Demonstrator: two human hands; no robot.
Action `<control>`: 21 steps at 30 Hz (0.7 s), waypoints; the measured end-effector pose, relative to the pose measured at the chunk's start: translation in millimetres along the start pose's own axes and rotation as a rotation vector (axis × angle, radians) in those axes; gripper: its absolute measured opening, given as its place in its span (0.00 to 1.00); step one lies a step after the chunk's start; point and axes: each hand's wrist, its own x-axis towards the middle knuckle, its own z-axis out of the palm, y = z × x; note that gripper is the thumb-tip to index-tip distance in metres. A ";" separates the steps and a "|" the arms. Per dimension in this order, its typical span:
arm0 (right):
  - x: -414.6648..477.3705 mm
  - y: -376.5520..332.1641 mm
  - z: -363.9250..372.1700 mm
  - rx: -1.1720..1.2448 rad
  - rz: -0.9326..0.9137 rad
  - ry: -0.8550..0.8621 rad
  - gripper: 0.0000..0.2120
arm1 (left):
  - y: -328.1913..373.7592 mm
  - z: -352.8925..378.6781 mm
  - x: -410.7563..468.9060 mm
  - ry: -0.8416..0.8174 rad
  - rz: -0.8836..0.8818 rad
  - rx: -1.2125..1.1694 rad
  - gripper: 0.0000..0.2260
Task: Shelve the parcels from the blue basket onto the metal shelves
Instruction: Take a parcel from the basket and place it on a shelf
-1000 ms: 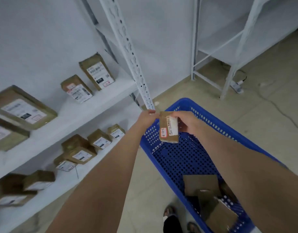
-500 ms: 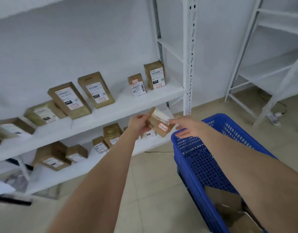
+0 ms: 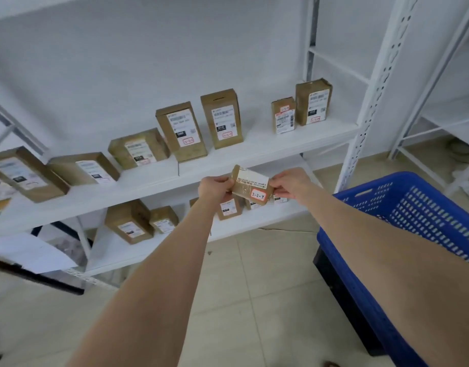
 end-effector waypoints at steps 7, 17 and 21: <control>-2.1 -1.7 59.5 -0.032 -0.066 0.006 0.05 | -24.0 -55.4 7.8 0.018 -0.032 -0.062 0.09; -7.2 2.1 102.2 -0.091 -0.085 -0.037 0.09 | -46.8 -94.3 0.0 0.101 -0.081 -0.104 0.10; -12.7 2.5 108.1 -0.095 -0.095 -0.064 0.06 | -55.8 -100.4 -6.4 0.131 -0.090 -0.112 0.11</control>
